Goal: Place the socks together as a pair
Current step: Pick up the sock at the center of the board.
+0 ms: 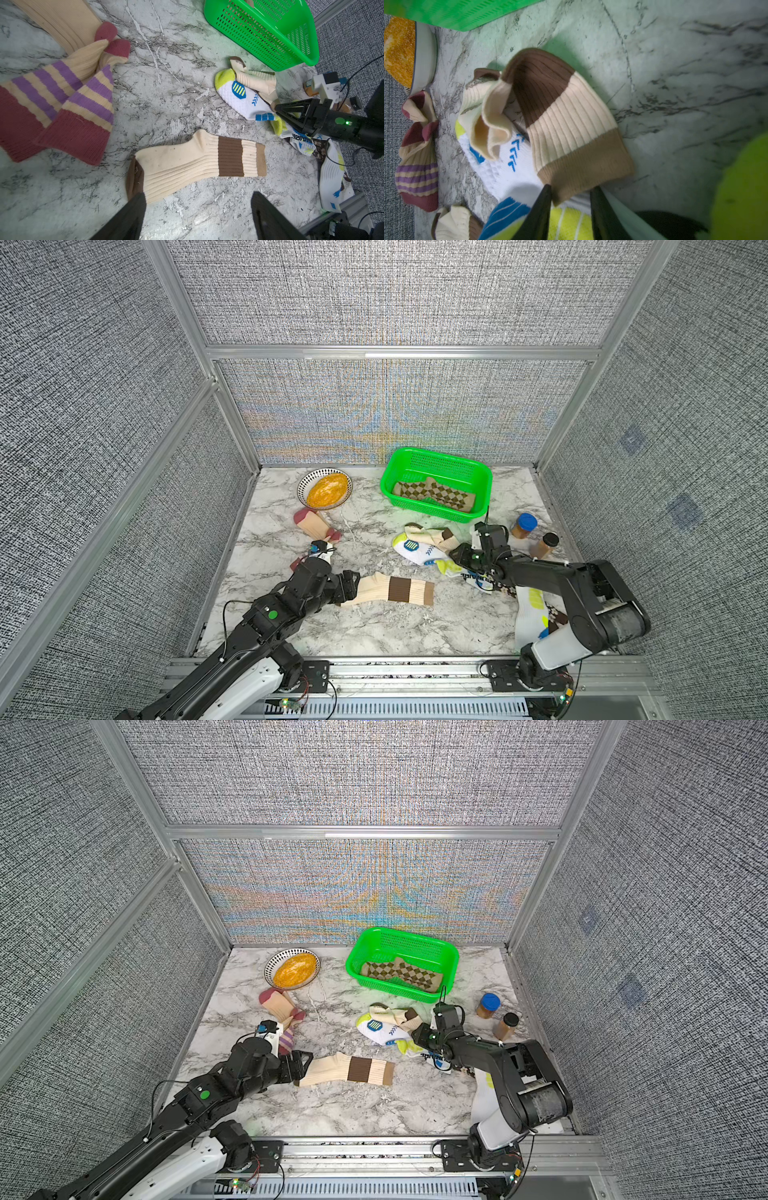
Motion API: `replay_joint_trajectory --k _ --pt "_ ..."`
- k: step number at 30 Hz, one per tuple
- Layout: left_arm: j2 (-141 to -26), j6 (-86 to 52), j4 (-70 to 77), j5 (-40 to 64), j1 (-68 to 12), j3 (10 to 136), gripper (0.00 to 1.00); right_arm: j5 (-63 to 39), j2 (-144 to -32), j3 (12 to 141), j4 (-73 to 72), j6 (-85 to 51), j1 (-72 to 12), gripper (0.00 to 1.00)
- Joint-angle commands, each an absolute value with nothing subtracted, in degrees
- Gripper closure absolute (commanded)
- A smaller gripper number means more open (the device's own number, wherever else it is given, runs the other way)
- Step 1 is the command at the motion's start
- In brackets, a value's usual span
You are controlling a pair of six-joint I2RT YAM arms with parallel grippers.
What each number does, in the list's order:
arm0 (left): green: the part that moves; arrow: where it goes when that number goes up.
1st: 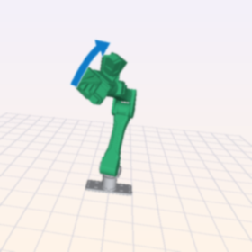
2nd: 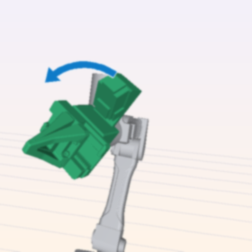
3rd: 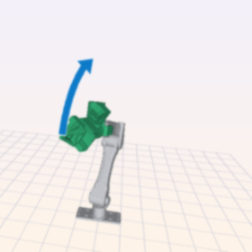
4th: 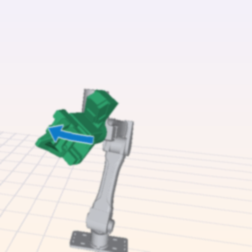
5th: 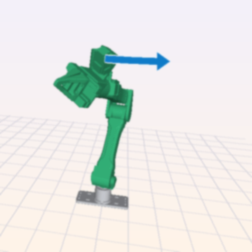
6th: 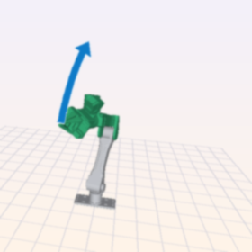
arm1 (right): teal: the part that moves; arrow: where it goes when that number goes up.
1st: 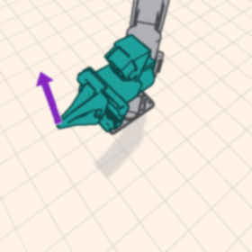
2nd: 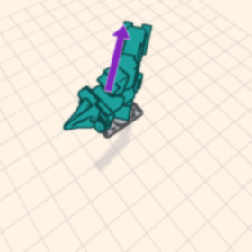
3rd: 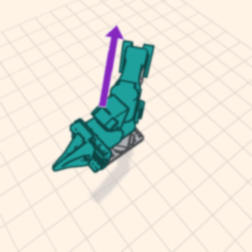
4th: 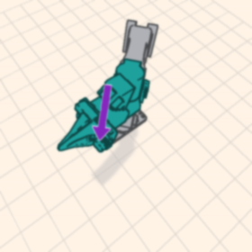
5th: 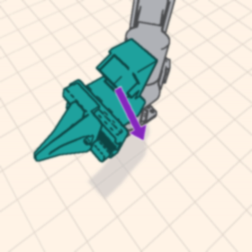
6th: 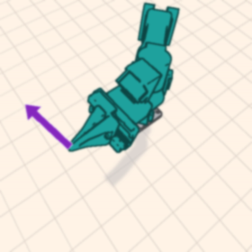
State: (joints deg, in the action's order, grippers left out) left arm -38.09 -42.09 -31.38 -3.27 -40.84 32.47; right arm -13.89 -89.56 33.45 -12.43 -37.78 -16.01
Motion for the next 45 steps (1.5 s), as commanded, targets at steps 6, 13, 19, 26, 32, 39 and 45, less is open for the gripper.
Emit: replay_joint_trajectory --k 6,13,19,26,32,39,45 --pt "-37.71 -42.01 -31.14 -4.06 -40.87 31.68 0.18 -10.57 -88.52 33.93 -13.1 -38.3 -15.8 0.98" --pt "-37.92 -42.06 -30.35 -4.29 -40.87 30.73 0.18 -11.26 -80.68 34.06 -11.17 -36.11 -15.97 1.0" --pt "-37.47 -43.02 -28.54 -4.06 -40.88 29.99 0.18 -13.95 -71.97 40.52 -4.29 -31.13 -20.62 1.0" --pt "-35.82 -42.45 -30.29 -7.41 -40.89 32.25 0.18 -16.32 -69.76 57.68 5.19 -24.68 -29.1 1.0" --pt "-34.27 -41.09 -36.44 -12.15 -40.91 37.64 0.18 -22.01 -79.09 72.35 8.78 -19.27 -37.4 1.0" --pt "-28.91 -40.12 -47.41 -18.58 -40.88 45.18 0.18 -28.95 -88.83 87.45 14.29 -11.28 -42.97 1.0" --pt "-26.12 -41.36 -49.4 -16.8 -40.87 44.33 0.18 -31.3 -83.6 73.0 16.19 -4.24 -45.44 1.0"
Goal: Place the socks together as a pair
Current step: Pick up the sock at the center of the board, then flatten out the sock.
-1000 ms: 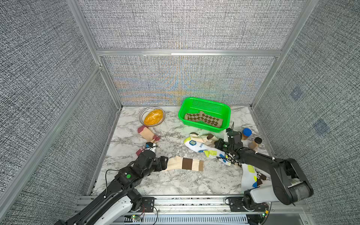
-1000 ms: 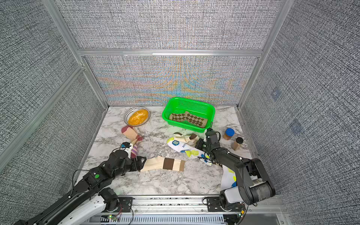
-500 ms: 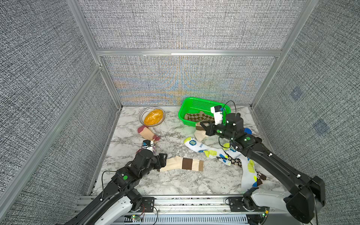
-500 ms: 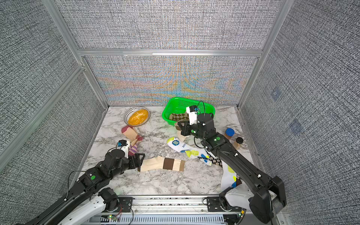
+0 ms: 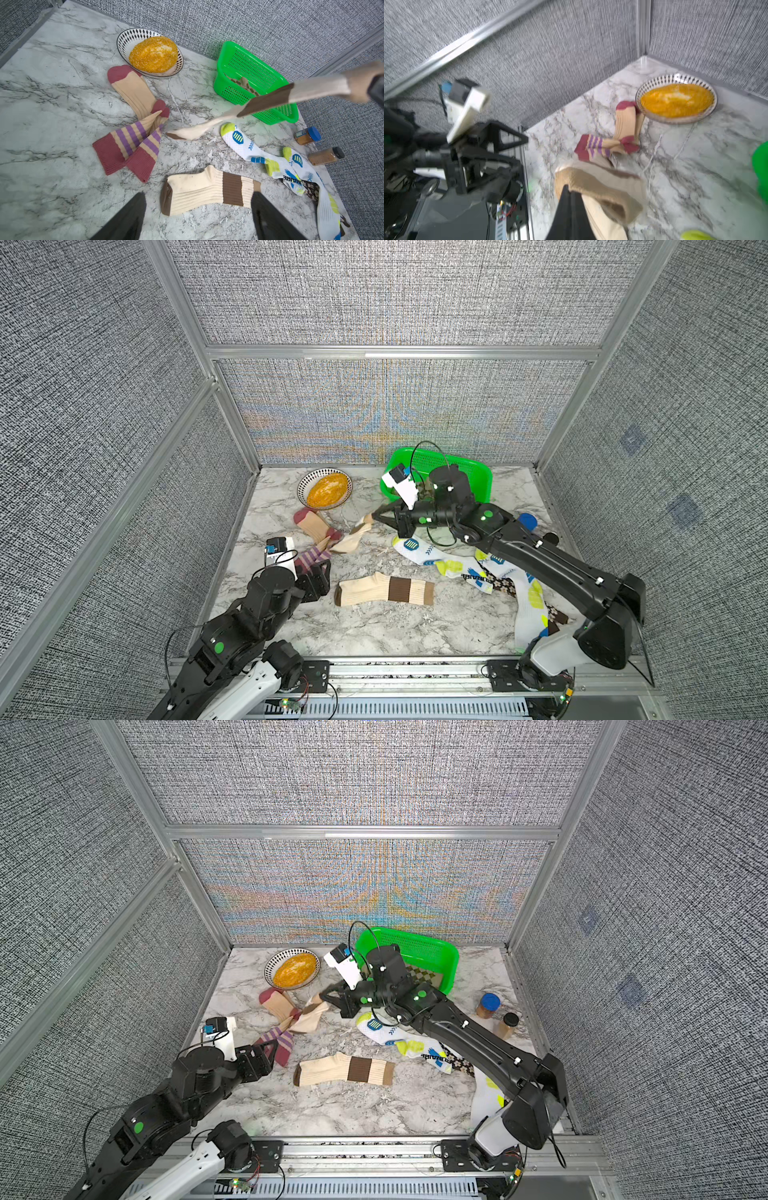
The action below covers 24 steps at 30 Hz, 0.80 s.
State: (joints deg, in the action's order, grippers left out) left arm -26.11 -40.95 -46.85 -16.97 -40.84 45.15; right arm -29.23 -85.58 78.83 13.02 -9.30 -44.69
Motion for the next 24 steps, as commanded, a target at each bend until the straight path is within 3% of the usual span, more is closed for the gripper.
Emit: replay_joint_trajectory --k 1,7,10,20,24 --pt "-26.51 -41.76 -48.55 -15.73 -40.86 43.33 0.19 -30.43 -81.9 68.11 15.67 -3.72 -45.97 1.0" --pt "-31.05 -45.52 -41.99 -7.18 -40.91 35.86 0.2 -22.94 -73.77 42.42 10.71 -10.21 -45.89 1.0" --pt "-33.94 -46.87 -40.75 -4.46 -40.91 32.45 0.2 -19.52 -71.85 36.64 9.42 -14.22 -45.32 1.0" --pt "-41.52 -47.86 -35.61 -10.68 -40.94 27.38 0.2 -12.79 -69.15 30.7 10.46 -18.79 -40.96 1.0" --pt "-51.8 -47.32 -28.52 -11.24 -40.55 28.58 0.21 -12.82 -69.42 29.93 9.39 -18.51 -39.22 1.0"
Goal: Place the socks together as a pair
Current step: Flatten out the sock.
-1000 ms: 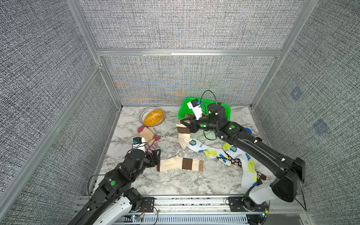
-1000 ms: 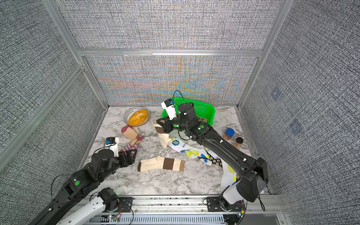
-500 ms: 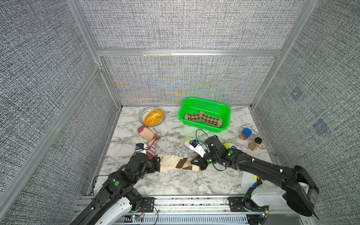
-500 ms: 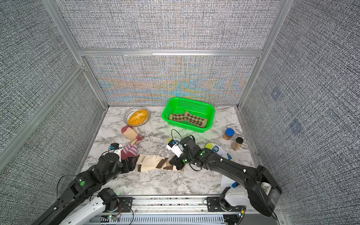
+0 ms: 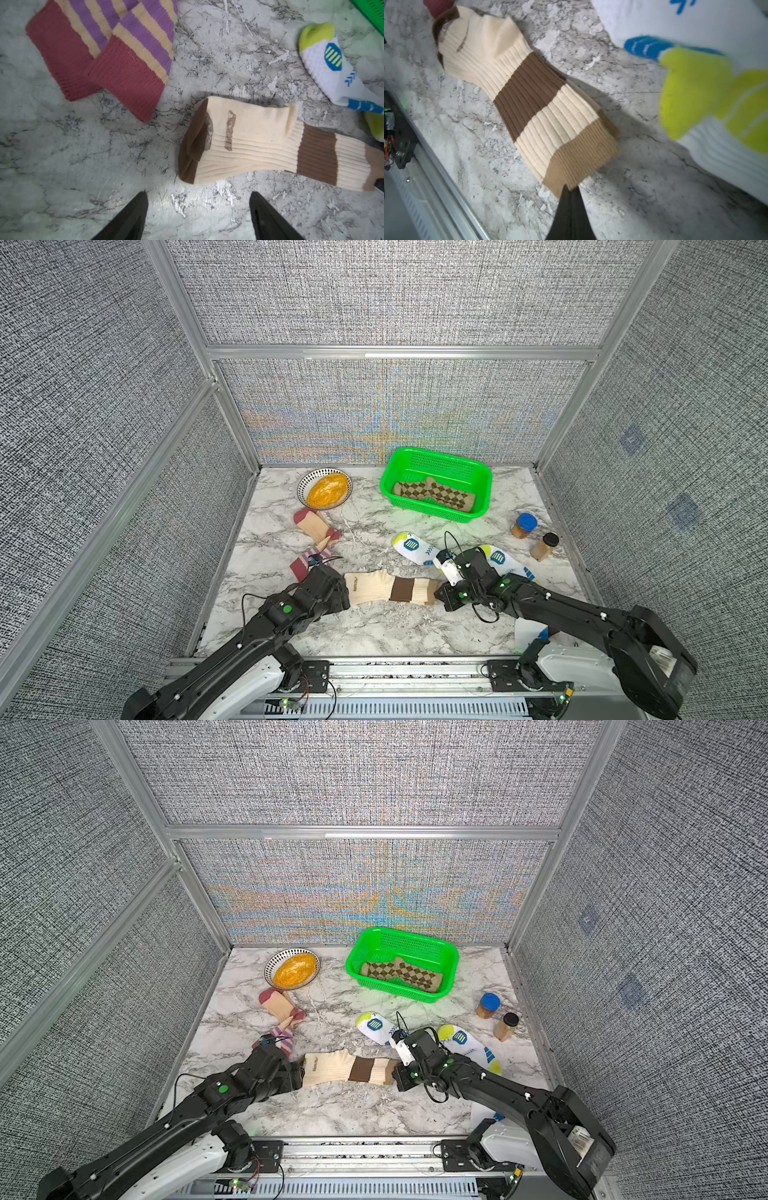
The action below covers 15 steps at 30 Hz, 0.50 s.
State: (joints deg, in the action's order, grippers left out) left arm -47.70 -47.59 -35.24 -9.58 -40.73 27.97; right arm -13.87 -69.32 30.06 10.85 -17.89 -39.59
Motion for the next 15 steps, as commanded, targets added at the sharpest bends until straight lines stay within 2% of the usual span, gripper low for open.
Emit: replay_joint_trajectory --k 1,4,8,15 --pt "-54.66 -47.58 -27.56 -11.52 -40.52 29.29 0.22 -13.21 -69.83 29.99 9.14 -18.3 -39.2 1.0" --pt "-62.15 -46.67 -28.41 -14.26 -40.15 32.35 0.25 -13.75 -70.69 30.36 8.31 -18.11 -39.16 1.0" --pt "-68.13 -44.9 -23.94 -12.91 -38.57 33.31 0.31 -14.15 -72.23 30.84 8.08 -17.49 -39.05 1.0" --pt "-76.4 -42.94 -19.69 -11.6 -35.88 34.01 0.47 -14.99 -72.88 30.5 7.12 -17.64 -39.05 1.0"
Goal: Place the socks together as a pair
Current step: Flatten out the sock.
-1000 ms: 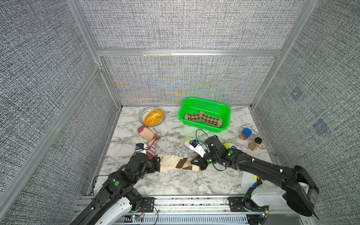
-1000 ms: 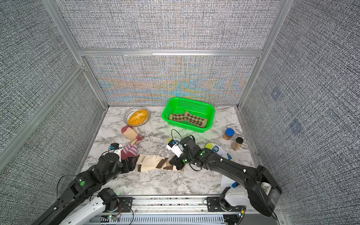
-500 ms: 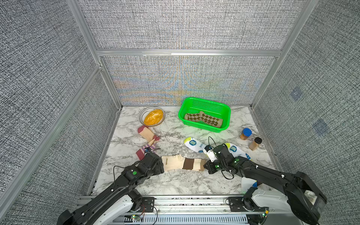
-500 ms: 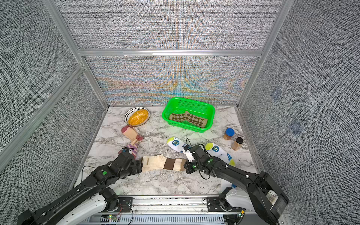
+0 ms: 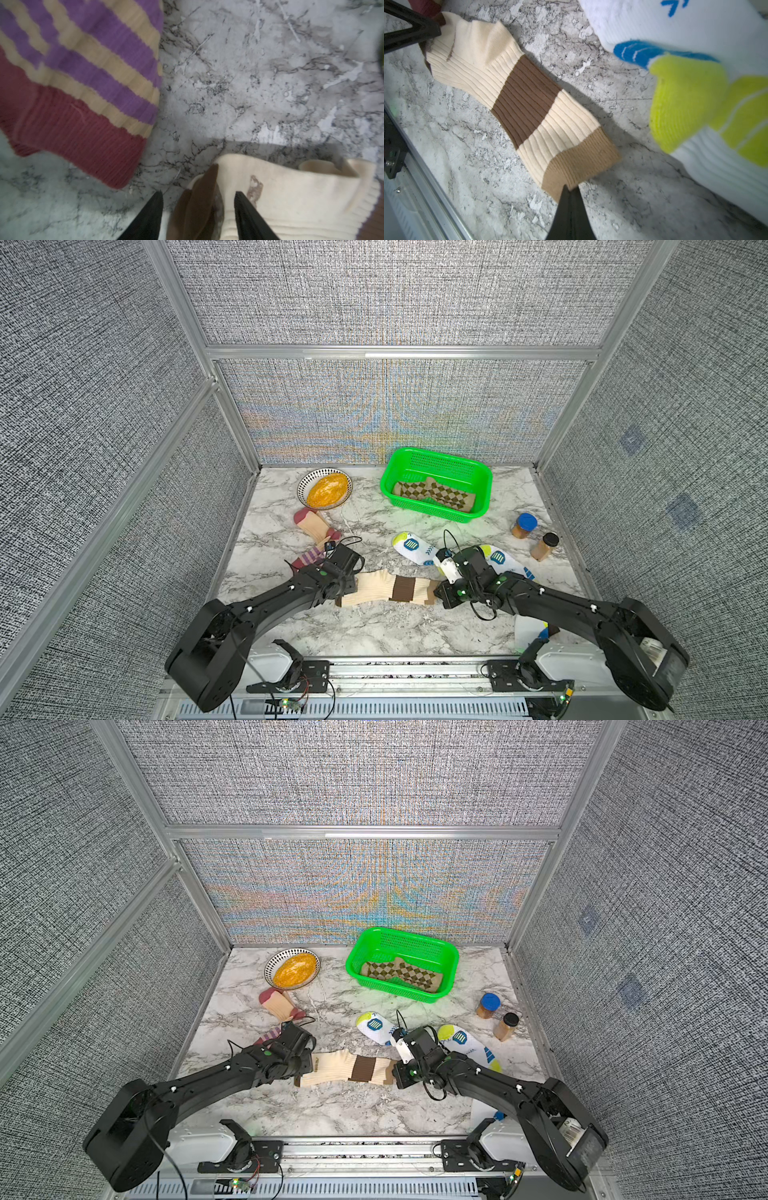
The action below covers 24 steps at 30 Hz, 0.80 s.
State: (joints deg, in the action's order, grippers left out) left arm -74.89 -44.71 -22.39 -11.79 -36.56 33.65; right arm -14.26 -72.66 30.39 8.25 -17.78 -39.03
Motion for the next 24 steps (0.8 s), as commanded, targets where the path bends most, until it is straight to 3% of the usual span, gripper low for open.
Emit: replay_joint_trajectory --k 1,7,11,16,24 --pt "-76.8 -42.74 -19.01 -11.45 -35.49 33.93 0.5 -15.05 -72.94 30.5 7.06 -17.55 -39.05 1.0" --pt "-78.61 -40.84 -20.61 -9.6 -34.98 36.42 0.73 -15.21 -73.48 30.87 7.12 -17.43 -39.03 1.0" --pt "-76.73 -39.99 -21.47 -8.31 -34.99 35.92 0.77 -15.25 -73.61 31.15 7.17 -17.49 -39.07 1.0" --pt "-72.97 -38.85 -23.52 -6.73 -34.99 35.13 0.99 -14.71 -73.22 31.75 7.96 -17.53 -39.02 1.0" --pt "-64.51 -37.76 -28.93 -3.31 -34.98 34.76 1.0 -14.33 -72.53 32.63 9.02 -17.84 -38.91 1.0"
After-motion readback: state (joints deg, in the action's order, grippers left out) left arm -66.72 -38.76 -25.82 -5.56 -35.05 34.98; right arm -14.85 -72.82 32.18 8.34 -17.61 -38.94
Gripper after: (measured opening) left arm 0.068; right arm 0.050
